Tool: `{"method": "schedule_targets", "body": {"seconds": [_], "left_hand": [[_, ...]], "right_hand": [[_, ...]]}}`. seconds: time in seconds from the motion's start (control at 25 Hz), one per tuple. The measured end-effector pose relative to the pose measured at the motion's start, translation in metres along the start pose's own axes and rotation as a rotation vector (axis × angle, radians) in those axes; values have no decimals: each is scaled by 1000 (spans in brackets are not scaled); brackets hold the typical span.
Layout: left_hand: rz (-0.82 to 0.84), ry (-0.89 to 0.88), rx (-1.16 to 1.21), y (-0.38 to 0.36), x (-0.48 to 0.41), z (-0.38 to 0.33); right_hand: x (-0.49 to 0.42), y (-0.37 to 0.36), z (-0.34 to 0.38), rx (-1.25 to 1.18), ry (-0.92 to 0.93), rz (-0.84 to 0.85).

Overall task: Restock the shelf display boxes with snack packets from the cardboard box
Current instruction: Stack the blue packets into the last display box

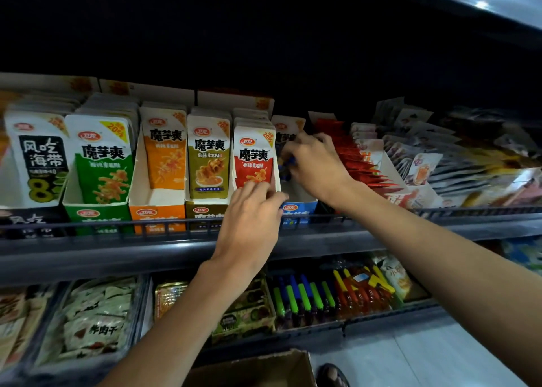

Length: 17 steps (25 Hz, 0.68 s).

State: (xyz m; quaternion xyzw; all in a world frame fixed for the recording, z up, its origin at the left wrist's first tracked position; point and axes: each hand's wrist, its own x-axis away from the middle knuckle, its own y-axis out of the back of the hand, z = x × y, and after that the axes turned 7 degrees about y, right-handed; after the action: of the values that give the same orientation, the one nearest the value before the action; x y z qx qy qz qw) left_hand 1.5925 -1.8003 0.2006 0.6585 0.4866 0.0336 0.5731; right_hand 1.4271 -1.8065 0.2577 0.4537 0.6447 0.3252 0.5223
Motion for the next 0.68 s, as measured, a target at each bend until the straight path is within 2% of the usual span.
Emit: {"method": "schedule_targets", "body": {"seconds": [0.08,0.16,0.24,0.32,0.4,0.56,0.6,0.68], "left_hand": [[-86,-34,-3,6,12,4],[-116,-76,26,11,30,13],[-57,-113,69,16,51,25],[126,-111,72,16,78,42],[428,-65,27,7,107,63],[1056,66,-142,-21,181,106],[1144,130,-163,-26,196,114],[1152,238,-197,-34,216,125]], "right_hand": [[27,7,7,-201,-33,-117],[59,10,20,-411,-60,-166],[93,8,38,-549,-63,-132],[126,-1,59,-620,-42,-30],[157,-17,83,-648,-1,158],[217,-72,140,-680,131,754],[230,-91,153,-706,140,887],[257,-137,168,-749,63,1080]]}}
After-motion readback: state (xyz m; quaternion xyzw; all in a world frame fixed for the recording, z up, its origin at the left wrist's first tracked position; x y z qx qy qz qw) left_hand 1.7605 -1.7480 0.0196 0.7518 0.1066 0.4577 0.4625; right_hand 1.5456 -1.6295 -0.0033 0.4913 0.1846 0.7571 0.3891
